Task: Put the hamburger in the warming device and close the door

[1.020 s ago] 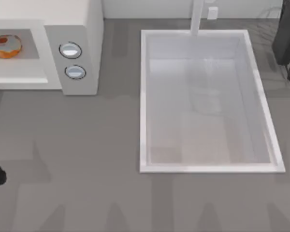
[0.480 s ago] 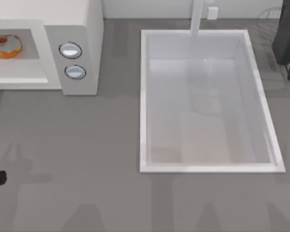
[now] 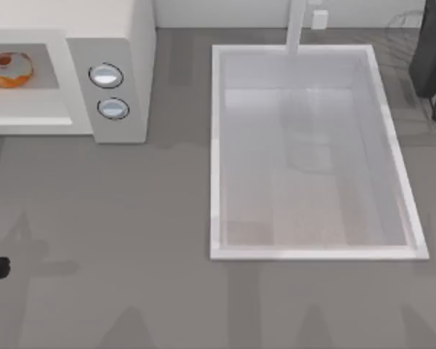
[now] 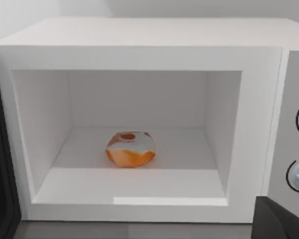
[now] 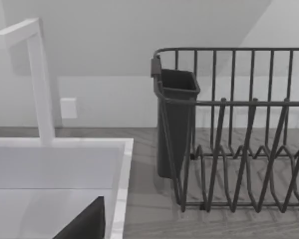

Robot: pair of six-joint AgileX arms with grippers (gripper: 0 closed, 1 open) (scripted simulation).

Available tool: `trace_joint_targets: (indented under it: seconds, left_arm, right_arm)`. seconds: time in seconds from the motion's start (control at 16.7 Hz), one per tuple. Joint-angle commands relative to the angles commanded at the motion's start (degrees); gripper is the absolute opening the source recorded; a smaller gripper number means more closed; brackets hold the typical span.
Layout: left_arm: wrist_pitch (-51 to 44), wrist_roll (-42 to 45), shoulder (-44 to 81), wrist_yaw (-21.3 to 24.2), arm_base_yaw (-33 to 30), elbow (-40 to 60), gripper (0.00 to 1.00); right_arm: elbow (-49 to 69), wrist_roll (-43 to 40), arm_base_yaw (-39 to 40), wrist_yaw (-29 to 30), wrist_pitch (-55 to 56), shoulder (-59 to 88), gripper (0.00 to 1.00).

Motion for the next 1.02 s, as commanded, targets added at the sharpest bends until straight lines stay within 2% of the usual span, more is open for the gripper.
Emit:
trace_joint_targets:
  seconds: [0.24, 0.72, 1.02]
  left_arm:
    - [1.6, 0.0, 1.2, -2.1, -2.1, -0.4, 0.0]
    - [12.7, 0.2, 9.4, -16.9, -17.0, -3.3, 0.0]
    - [13.4, 0.1, 10.3, -17.9, -17.9, -2.9, 0.0]
  right_arm:
    - [0.0, 0.0, 0.0, 0.0, 0.0, 0.0, 1.0]
    - [0.0, 0.0, 0.0, 0.0, 0.0, 0.0, 1.0]
    - [0.0, 0.0, 0.0, 0.0, 0.0, 0.0, 1.0]
